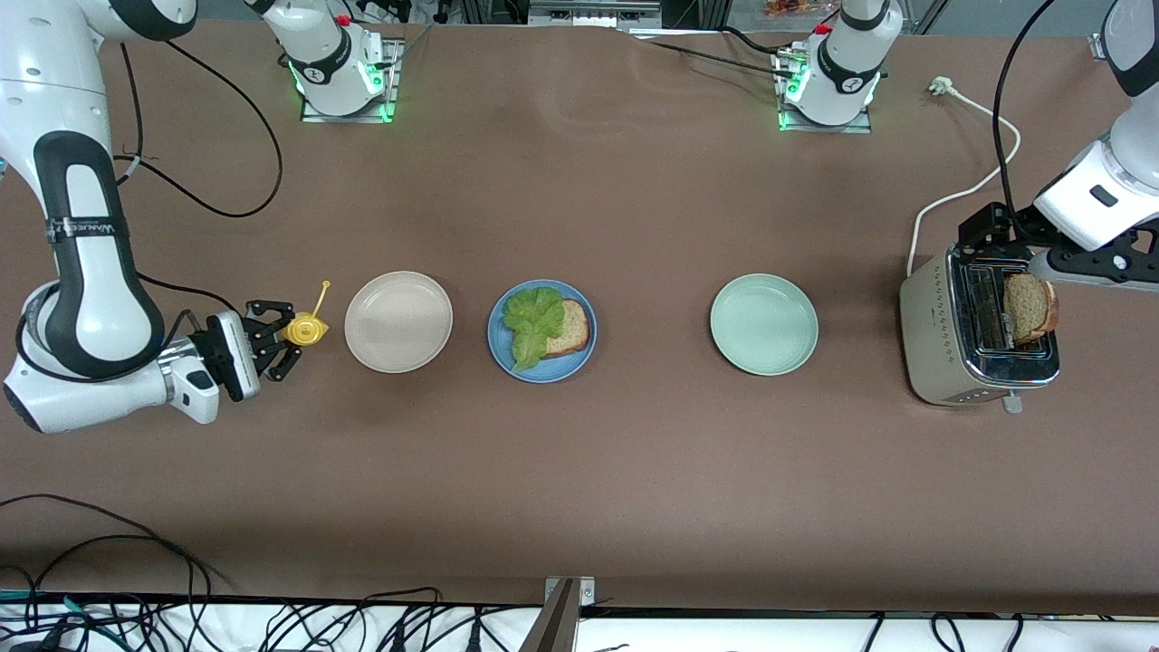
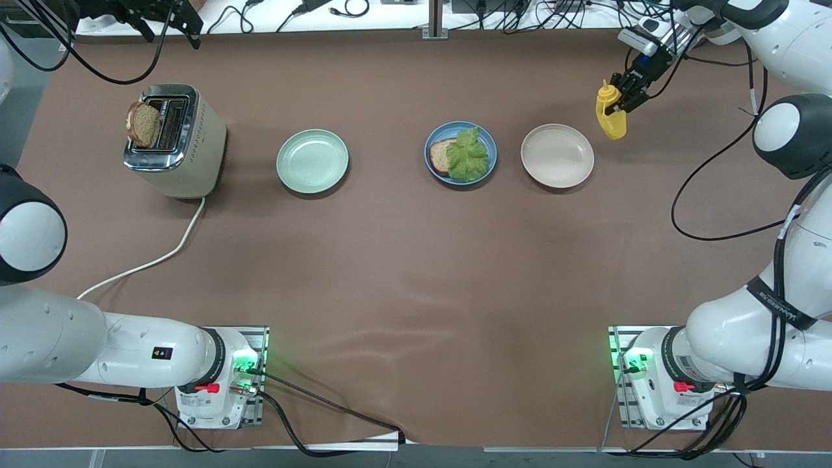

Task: Make sandwich in blue plate with both arms
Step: 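Move the yellow bottle away beside the white plate with the right gripper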

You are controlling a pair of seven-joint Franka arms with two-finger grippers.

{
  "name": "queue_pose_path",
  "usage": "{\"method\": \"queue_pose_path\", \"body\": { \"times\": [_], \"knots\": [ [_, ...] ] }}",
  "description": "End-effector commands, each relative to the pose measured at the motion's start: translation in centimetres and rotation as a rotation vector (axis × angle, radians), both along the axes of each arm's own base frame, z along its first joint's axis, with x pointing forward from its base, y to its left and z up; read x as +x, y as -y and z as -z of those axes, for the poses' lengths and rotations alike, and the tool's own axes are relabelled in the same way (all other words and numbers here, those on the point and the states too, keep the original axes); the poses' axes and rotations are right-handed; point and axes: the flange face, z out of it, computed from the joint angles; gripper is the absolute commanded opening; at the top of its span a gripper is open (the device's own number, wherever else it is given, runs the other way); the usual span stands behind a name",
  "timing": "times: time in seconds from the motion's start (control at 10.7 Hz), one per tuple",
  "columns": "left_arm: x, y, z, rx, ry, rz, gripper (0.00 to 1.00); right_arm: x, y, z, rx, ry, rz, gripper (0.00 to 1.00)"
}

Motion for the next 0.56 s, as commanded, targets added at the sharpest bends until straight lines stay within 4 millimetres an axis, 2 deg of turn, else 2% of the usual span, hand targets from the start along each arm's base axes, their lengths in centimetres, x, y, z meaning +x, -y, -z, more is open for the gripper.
{"method": "queue_pose_path", "body": {
  "times": [0.0, 0.28, 0.47],
  "knots": [
    [1.5, -1.6, 1.4, 0.019, 0.018, -0.003, 1.00, -0.2, 1.1, 2.6, 0.116, 0.048, -0.018, 0.04],
    [2.6, -3.9, 3.2, -0.013, 0.020, 0.000, 1.00, -0.4, 1.5, 4.6, 0.200, 0.086, -0.046, 0.04],
    [3.6, -6.7, 4.9, -0.033, 0.033, 0.042, 1.00, -0.7, 1.4, 5.5, 0.261, 0.112, -0.075, 0.04]
  ]
}}
